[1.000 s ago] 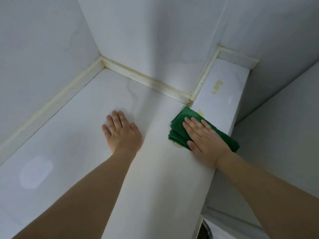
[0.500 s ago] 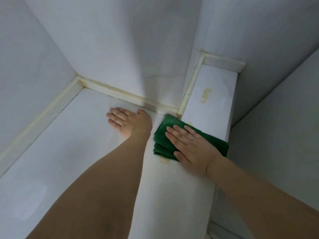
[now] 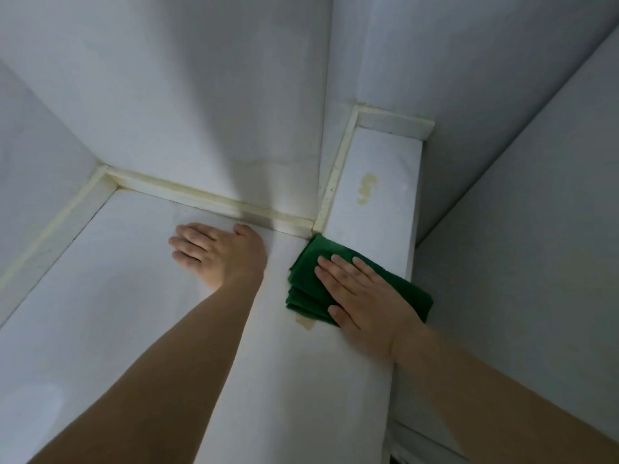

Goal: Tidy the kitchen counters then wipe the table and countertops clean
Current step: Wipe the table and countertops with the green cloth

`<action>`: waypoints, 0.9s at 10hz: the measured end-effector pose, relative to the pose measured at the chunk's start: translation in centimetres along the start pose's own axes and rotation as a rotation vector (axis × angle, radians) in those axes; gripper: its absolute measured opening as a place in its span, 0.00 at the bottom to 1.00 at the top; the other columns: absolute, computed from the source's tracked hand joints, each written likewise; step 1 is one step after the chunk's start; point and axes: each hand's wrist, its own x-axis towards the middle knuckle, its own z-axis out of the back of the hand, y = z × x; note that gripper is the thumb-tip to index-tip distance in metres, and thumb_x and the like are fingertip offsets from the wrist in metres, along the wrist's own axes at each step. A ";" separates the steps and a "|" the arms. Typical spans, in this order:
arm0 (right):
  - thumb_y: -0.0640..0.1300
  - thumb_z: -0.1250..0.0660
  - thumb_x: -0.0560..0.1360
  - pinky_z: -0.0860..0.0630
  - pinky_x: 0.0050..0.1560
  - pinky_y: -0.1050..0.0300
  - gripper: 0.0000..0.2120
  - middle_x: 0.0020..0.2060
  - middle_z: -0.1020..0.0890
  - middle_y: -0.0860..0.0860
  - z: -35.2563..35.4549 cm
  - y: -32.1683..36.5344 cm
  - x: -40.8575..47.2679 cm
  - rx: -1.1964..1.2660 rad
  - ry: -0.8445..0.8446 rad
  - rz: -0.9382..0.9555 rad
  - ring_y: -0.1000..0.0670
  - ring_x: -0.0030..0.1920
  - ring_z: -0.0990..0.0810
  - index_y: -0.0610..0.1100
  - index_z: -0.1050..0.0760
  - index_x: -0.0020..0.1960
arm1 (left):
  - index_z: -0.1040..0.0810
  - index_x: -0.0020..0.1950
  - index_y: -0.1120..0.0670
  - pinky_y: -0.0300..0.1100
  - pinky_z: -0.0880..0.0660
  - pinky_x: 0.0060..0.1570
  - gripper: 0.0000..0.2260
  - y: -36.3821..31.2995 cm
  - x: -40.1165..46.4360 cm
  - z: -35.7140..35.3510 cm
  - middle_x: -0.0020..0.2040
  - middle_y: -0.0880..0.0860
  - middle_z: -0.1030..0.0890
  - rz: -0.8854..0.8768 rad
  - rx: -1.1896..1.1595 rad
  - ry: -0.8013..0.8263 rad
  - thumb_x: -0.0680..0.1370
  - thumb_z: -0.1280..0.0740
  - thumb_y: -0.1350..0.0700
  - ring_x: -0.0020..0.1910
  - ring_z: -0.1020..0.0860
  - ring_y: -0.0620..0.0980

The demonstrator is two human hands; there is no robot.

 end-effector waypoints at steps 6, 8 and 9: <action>0.58 0.67 0.78 0.65 0.75 0.52 0.31 0.77 0.61 0.51 1.6 -2.8 2.3 -0.013 0.040 -0.043 0.53 0.76 0.65 0.46 0.63 0.78 | 0.58 0.77 0.68 0.57 0.58 0.76 0.34 0.3 0.3 -0.5 0.79 0.64 0.56 -0.027 -0.010 -0.016 0.81 0.54 0.45 0.78 0.58 0.63; 0.58 0.66 0.78 0.66 0.75 0.53 0.32 0.77 0.61 0.51 1.7 -4.2 2.9 -0.018 0.067 0.031 0.52 0.77 0.64 0.45 0.60 0.79 | 0.58 0.77 0.67 0.57 0.59 0.76 0.35 0.2 0.3 -0.4 0.79 0.64 0.56 -0.012 0.010 -0.009 0.81 0.54 0.44 0.78 0.58 0.64; 0.59 0.69 0.76 0.68 0.75 0.55 0.33 0.77 0.62 0.52 1.7 -4.2 2.2 0.006 0.069 0.001 0.54 0.76 0.66 0.47 0.63 0.78 | 0.58 0.77 0.68 0.57 0.59 0.76 0.34 0.1 0.1 -0.2 0.79 0.64 0.56 -0.018 0.001 -0.013 0.81 0.54 0.45 0.78 0.58 0.64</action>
